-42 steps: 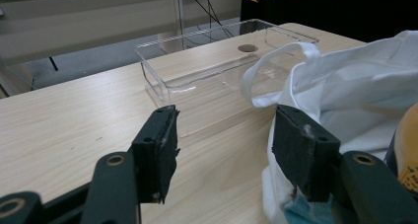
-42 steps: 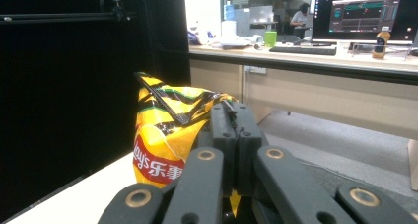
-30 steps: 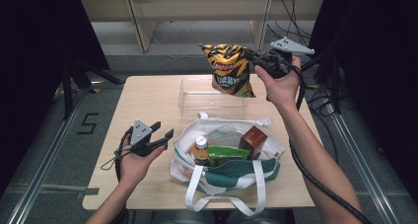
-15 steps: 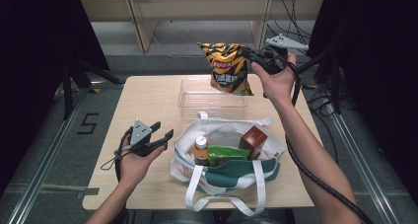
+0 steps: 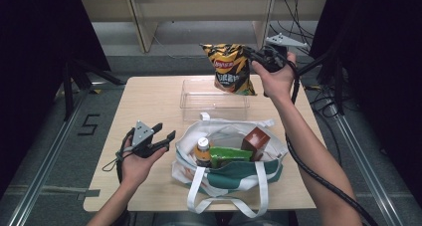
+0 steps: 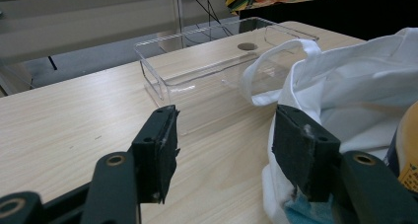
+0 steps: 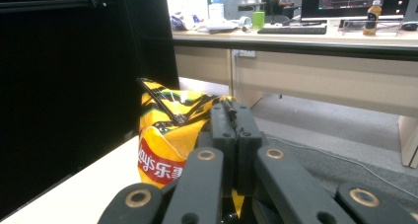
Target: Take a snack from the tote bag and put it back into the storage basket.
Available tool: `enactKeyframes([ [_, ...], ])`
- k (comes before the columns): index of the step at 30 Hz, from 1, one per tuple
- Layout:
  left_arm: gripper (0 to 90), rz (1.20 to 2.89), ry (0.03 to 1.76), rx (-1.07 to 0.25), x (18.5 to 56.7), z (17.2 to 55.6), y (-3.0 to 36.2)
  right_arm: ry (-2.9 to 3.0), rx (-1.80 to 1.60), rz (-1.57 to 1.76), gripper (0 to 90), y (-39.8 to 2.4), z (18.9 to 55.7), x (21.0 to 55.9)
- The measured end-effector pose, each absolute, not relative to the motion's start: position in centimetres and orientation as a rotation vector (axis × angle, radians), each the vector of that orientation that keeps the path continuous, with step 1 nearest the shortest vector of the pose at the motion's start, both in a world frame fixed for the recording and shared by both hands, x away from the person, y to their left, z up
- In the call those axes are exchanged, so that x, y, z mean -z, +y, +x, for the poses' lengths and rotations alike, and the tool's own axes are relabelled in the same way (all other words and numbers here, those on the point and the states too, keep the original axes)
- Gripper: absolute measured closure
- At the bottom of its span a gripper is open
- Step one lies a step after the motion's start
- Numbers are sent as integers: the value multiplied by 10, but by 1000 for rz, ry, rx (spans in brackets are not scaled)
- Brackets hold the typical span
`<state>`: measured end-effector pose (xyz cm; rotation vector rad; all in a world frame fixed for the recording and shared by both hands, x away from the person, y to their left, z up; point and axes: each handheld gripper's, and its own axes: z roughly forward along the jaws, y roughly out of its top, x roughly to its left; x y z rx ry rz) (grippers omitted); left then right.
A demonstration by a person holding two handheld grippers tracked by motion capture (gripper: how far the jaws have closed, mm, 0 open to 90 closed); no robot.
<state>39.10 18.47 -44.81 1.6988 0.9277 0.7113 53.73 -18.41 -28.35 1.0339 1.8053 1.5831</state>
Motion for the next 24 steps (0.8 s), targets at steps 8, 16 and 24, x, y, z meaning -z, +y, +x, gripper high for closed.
enactKeyframes([
  [8, 425, 1698, 929, -710, 448, 391, 185, 1814, -1578, 1043, 900, -180, 546, 283],
  [16, 425, 1700, 928, -711, 448, 391, 185, 1815, -1573, 1072, 900, -176, 553, 285],
  [24, 425, 1700, 928, -713, 448, 391, 186, 1819, -1568, 1089, 900, -173, 559, 288],
])
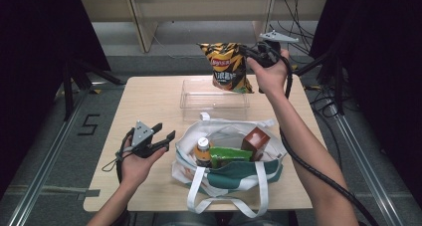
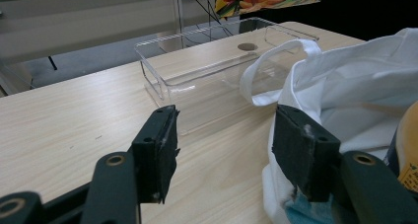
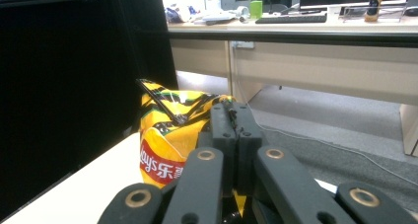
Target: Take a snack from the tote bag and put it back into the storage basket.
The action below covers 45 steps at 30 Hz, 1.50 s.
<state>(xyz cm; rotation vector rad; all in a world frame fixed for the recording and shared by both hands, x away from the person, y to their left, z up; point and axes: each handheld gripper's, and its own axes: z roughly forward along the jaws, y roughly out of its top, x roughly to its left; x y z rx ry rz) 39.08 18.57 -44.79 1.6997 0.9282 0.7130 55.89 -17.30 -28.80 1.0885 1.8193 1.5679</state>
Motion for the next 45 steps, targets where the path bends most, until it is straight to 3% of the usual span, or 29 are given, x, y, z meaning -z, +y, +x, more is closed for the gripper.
enactKeyframes([
  [45, 423, 1702, 920, -706, 449, 391, 184, 1859, -1556, 1119, 900, -153, 579, 297],
])
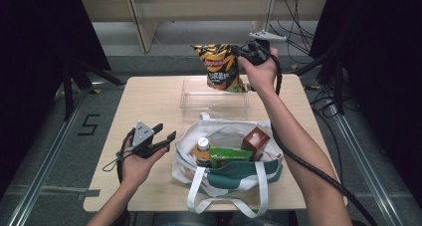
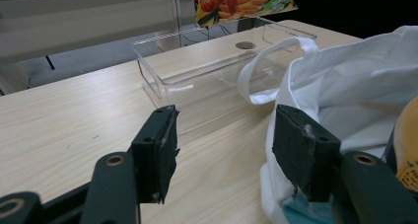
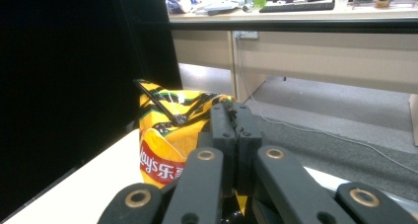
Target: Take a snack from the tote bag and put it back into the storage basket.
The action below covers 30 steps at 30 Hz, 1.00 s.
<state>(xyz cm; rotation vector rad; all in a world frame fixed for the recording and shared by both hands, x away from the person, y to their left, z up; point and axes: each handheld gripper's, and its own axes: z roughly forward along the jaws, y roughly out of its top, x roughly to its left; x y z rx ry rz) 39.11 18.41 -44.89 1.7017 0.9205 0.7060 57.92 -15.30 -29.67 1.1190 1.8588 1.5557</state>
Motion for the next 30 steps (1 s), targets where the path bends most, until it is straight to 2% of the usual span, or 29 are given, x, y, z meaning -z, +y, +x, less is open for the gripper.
enactKeyframes([
  [30, 422, 1701, 920, -704, 449, 391, 185, 1899, -1500, 1168, 900, -141, 597, 307],
])
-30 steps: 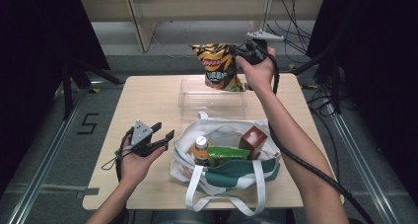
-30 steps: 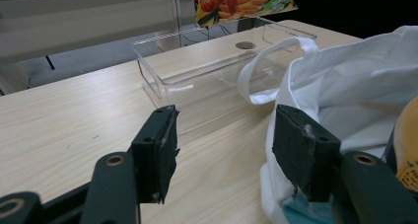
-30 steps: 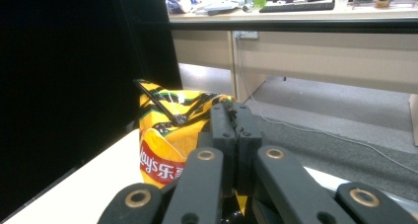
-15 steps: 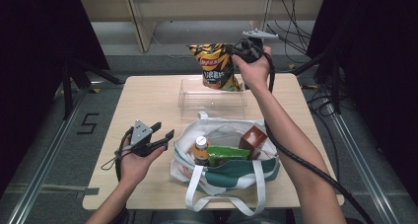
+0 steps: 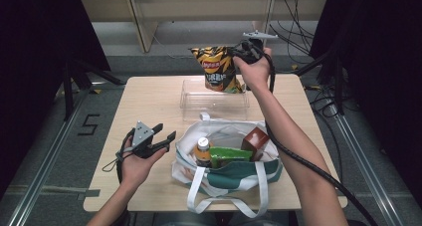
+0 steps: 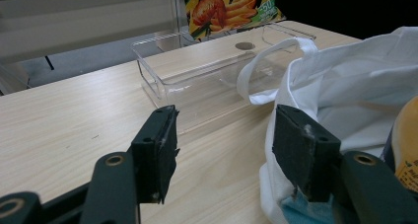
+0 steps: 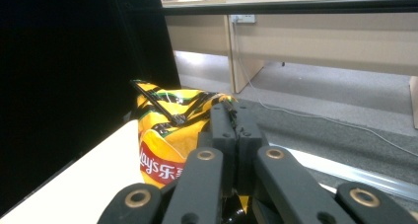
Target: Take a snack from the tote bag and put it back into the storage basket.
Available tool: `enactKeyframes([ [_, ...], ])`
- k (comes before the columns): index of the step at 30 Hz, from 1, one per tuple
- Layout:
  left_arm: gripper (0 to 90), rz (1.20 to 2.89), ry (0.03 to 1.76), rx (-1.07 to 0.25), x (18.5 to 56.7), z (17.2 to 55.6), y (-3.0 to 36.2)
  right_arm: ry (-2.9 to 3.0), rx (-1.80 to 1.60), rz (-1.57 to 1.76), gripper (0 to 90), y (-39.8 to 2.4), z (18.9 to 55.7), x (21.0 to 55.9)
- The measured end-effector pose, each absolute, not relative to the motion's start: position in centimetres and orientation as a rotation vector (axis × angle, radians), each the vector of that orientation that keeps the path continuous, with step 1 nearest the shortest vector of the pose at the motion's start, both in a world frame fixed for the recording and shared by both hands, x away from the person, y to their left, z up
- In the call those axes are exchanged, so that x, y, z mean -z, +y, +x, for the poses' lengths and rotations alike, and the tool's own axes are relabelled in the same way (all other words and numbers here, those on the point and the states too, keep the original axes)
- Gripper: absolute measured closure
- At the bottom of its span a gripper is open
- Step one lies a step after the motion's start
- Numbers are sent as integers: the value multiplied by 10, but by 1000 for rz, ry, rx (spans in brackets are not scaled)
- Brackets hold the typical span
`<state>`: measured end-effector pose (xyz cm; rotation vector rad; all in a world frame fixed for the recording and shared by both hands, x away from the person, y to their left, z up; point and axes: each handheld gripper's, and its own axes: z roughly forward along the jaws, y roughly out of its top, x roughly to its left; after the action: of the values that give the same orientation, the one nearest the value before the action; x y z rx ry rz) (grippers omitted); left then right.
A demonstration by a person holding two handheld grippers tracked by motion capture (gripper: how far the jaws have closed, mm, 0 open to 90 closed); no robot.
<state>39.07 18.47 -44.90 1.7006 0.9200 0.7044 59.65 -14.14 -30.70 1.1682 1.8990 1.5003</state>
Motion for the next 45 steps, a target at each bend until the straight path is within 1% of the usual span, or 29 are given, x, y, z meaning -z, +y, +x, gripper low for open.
enactKeyframes([
  [31, 424, 1703, 922, -700, 449, 390, 183, 1931, -1467, 1250, 900, -137, 608, 316],
  [45, 424, 1702, 920, -699, 449, 390, 184, 1972, -1415, 1256, 900, -133, 614, 327],
])
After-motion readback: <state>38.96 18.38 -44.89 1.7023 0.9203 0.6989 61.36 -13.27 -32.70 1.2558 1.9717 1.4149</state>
